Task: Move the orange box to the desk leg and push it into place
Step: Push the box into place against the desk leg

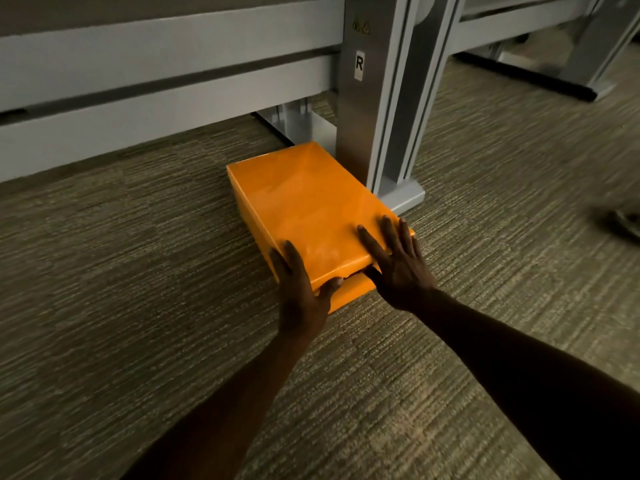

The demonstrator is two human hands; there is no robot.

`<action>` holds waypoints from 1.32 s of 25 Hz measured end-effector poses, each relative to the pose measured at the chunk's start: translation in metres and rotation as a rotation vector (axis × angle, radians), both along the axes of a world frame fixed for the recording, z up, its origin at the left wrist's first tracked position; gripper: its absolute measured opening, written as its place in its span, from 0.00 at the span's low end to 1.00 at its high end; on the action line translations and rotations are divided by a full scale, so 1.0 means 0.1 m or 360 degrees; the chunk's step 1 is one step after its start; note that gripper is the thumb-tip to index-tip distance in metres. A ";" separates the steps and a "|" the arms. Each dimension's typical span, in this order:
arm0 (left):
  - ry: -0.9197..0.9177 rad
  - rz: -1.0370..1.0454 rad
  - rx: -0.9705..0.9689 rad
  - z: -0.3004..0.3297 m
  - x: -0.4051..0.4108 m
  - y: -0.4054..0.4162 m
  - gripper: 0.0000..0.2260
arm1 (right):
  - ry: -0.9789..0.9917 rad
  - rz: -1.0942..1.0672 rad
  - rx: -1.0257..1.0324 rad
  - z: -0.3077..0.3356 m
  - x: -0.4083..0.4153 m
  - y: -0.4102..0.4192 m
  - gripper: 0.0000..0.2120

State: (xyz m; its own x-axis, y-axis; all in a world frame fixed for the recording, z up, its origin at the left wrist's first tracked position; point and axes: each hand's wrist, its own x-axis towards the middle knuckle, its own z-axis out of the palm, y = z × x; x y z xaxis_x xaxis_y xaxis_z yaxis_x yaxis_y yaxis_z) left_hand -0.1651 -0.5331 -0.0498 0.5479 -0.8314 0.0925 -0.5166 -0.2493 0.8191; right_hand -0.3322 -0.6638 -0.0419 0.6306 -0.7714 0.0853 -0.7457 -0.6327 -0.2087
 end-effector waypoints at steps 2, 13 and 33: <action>-0.0039 -0.0056 0.0045 0.00 0.01 -0.07 0.51 | 0.0063 -0.0048 0.0008 0.04 0.01 -0.08 0.36; -0.0089 -0.0114 0.0105 0.01 0.13 -0.21 0.49 | -0.0076 0.0107 0.0071 0.05 0.23 0.03 0.31; -0.0087 -0.0044 0.0168 0.15 0.02 -0.19 0.39 | 0.0023 0.0009 -0.0168 0.18 0.33 0.21 0.31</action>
State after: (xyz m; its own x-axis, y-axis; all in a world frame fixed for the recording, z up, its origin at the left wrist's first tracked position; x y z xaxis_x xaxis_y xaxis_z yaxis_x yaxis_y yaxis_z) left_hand -0.1636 -0.5525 -0.0345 0.5210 -0.8529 0.0327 -0.5677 -0.3177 0.7594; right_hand -0.2990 -0.6432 -0.0242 0.6367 -0.7550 0.1566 -0.7445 -0.6548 -0.1302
